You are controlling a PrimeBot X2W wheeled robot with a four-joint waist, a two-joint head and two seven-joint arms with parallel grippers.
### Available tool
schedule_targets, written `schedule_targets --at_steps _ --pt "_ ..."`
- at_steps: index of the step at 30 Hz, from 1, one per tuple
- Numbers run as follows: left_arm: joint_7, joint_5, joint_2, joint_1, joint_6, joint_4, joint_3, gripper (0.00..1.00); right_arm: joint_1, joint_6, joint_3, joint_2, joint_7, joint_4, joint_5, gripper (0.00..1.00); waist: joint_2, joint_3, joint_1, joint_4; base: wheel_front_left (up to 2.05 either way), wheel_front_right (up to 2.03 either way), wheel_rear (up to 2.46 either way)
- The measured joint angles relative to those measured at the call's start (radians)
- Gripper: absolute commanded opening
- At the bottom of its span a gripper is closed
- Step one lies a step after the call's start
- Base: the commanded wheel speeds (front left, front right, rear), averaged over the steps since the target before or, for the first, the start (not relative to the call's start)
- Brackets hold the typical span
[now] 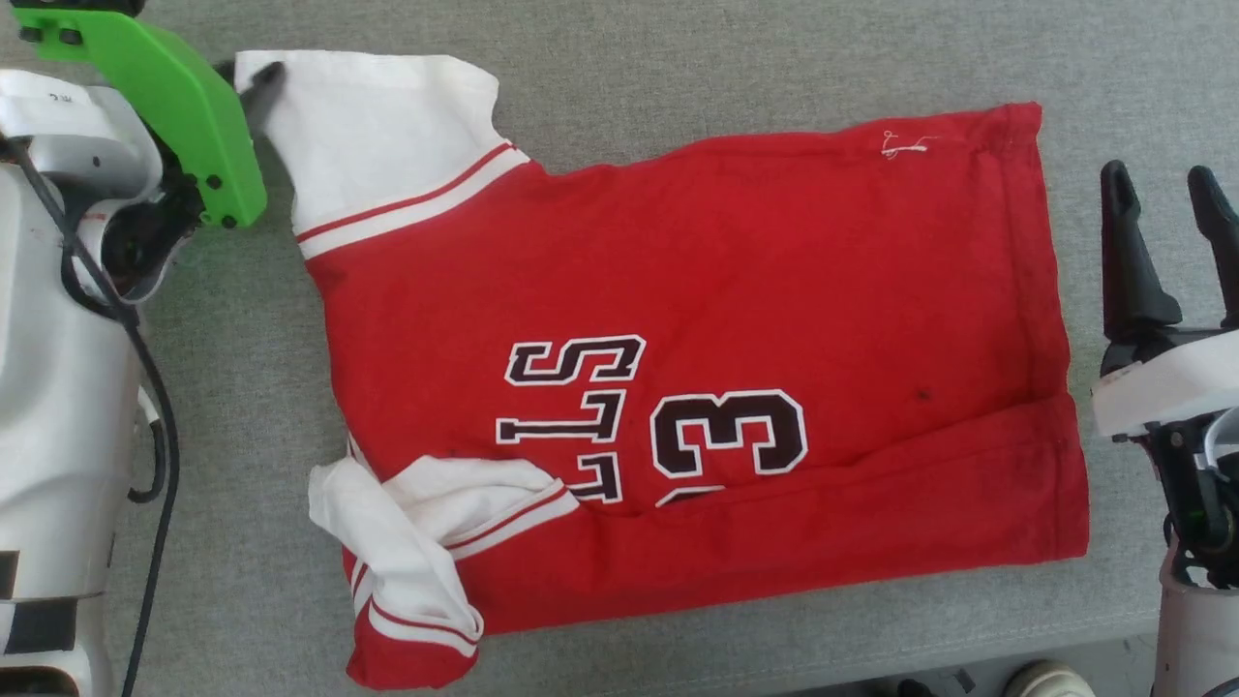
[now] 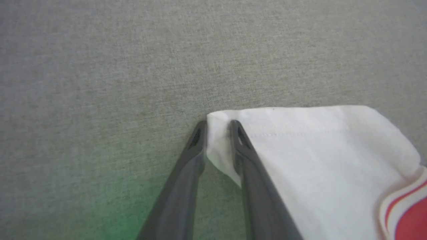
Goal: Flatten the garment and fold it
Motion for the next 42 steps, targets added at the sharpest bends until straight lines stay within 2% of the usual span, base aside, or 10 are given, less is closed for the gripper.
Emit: schedule_targets --at_steps 5,9,15,19,31,32,34,42 --pt "-0.004 -0.026 -0.014 0.018 -0.009 -0.006 -0.005 0.0 -0.037 0.0 0.012 -0.001 0.046 -0.028 -0.033 1.0 0.0 -0.018 0.0 0.01 0.0 0.0 0.0" --pt "-0.019 -0.03 -0.028 0.045 -0.014 -0.014 -0.019 0.0 -0.118 0.0 0.018 -0.004 0.137 -0.024 -0.04 1.0 0.0 -0.038 0.0 0.03 0.0 0.0 0.0" --pt "-0.027 -0.038 -0.049 0.049 -0.018 -0.019 -0.033 0.0 -0.226 0.0 -0.005 -0.059 0.375 0.11 -0.059 1.0 0.0 -0.045 0.0 0.061 0.0 0.0 0.0" --pt "-0.03 -0.038 -0.056 0.045 -0.018 -0.025 -0.036 0.0 -0.269 0.0 -0.016 -0.096 0.475 0.18 -0.092 1.0 0.0 -0.03 -0.0001 0.075 0.0 0.0 0.0" --pt "-0.044 -0.046 -0.072 0.009 -0.027 -0.028 -0.048 0.0 -0.304 0.0 -0.029 -0.102 0.558 0.259 -0.097 1.0 0.0 0.008 -0.0001 0.108 0.0 0.0 0.0" --pt "-0.045 -0.047 -0.073 0.007 -0.027 -0.028 -0.049 0.0 -0.304 0.0 -0.029 -0.102 0.566 0.26 -0.096 0.55 0.0 0.009 0.0 0.11 0.0 0.0 0.0" --pt "-0.045 -0.048 -0.075 0.005 -0.027 -0.027 -0.05 0.0 -0.31 0.0 -0.042 -0.098 0.569 0.262 -0.088 0.0 0.0 0.012 -0.0001 0.113 0.0 0.0 0.0" --pt "-0.091 -0.05 -0.078 -0.003 -0.033 -0.028 -0.053 0.0 -0.346 0.0 -0.079 -0.089 0.571 0.281 -0.08 0.0 0.0 0.019 -0.0001 0.125 0.0 0.0 0.0"
